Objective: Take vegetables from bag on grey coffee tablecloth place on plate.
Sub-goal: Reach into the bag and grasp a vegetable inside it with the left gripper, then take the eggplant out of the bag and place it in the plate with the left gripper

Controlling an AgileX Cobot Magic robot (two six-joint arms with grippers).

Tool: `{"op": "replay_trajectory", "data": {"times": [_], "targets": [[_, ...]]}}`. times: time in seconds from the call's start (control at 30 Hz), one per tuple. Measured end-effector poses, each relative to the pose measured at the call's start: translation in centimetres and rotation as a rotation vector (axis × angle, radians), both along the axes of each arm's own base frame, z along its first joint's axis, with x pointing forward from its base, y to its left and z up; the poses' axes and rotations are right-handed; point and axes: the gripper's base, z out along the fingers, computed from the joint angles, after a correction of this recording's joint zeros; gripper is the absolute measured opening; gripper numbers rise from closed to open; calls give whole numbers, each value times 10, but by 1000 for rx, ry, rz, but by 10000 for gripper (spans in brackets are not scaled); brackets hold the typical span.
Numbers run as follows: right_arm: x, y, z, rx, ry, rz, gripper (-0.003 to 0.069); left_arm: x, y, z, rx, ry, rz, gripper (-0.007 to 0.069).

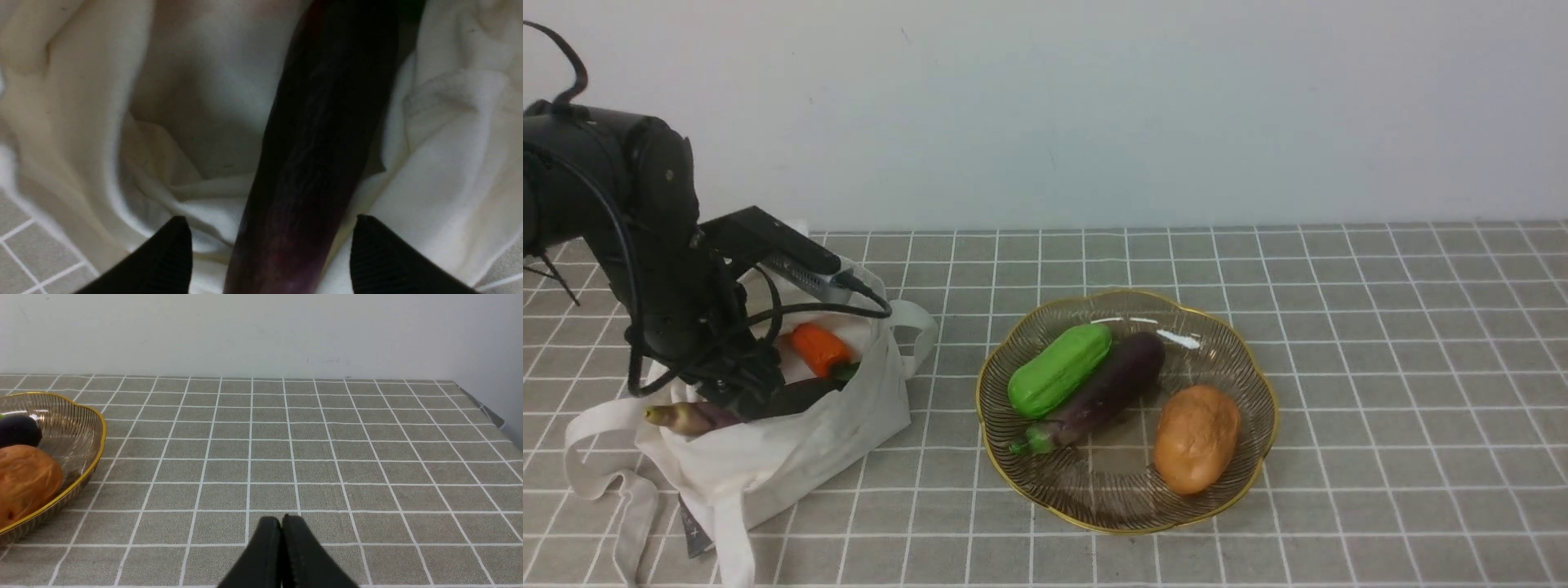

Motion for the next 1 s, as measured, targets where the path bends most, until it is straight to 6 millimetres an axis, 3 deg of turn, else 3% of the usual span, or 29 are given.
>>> {"op": "replay_trajectory", "data": {"times": [0.3, 0.37, 0.47, 0.53, 0.87, 1.0], "targets": [[0, 0, 0, 0, 0, 0, -13, 5, 1, -20, 23, 50, -1, 456], [0, 0, 0, 0, 0, 0, -13, 5, 1, -20, 23, 51, 3, 432], [0, 0, 0, 0, 0, 0, -13, 6, 1, -19, 20, 49, 33, 293], [0, 0, 0, 0, 0, 0, -13, 8, 1, -16, 19, 45, 47, 289], [0, 0, 0, 0, 0, 0, -13, 19, -3, 22, -19, 69, 134, 290], [0, 0, 0, 0, 0, 0, -13, 16, -8, 57, -103, 6, 178, 290]]}}
